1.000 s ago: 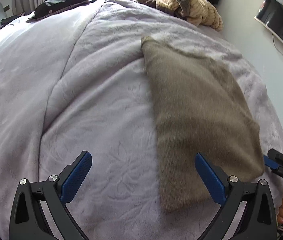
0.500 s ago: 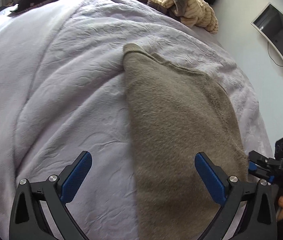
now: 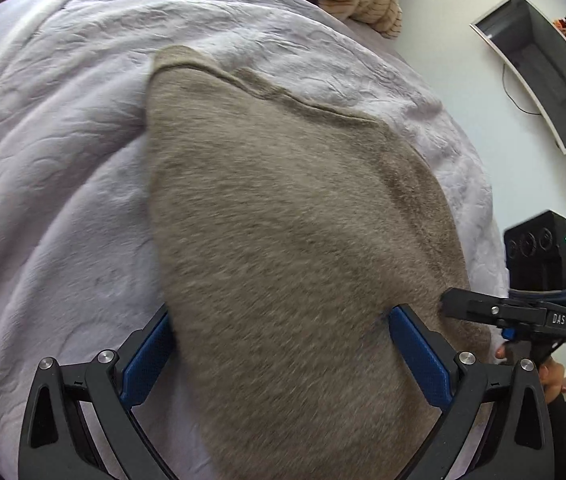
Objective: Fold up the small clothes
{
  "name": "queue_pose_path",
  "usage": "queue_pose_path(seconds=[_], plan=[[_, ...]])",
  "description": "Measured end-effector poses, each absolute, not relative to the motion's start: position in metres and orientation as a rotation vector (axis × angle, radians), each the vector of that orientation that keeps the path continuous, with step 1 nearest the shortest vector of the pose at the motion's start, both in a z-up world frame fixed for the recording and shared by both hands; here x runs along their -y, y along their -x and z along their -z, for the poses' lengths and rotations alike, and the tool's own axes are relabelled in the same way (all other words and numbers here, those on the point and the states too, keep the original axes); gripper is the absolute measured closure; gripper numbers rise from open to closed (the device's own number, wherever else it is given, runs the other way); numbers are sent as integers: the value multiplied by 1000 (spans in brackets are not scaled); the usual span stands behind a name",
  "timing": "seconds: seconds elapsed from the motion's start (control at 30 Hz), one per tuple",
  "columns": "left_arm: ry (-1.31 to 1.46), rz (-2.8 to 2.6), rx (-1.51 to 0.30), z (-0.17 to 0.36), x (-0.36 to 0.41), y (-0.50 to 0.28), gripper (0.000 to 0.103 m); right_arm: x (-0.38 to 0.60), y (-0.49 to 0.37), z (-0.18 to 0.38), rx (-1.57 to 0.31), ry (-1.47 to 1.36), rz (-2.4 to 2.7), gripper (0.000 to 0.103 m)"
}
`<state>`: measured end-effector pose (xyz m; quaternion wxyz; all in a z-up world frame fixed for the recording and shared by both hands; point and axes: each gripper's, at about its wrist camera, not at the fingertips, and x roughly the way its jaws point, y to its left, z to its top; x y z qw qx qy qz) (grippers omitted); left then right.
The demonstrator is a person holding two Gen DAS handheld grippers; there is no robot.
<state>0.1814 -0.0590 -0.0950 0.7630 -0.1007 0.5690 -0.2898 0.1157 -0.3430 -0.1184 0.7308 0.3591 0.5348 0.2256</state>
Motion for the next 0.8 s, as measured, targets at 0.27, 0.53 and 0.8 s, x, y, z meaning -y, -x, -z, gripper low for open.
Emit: queue_pose_path(seconds=[0.27, 0.53, 0.8], plan=[[217, 620, -1234, 96, 64, -182, 12, 341, -115, 126, -1146, -844, -498, 62], [206, 668, -1186, 61, 48, -167, 54, 333, -95, 98, -1046, -963, -578, 69], [236, 701, -1178, 18, 15, -131, 54, 305, -60, 61, -1019, -1025, -639, 69]])
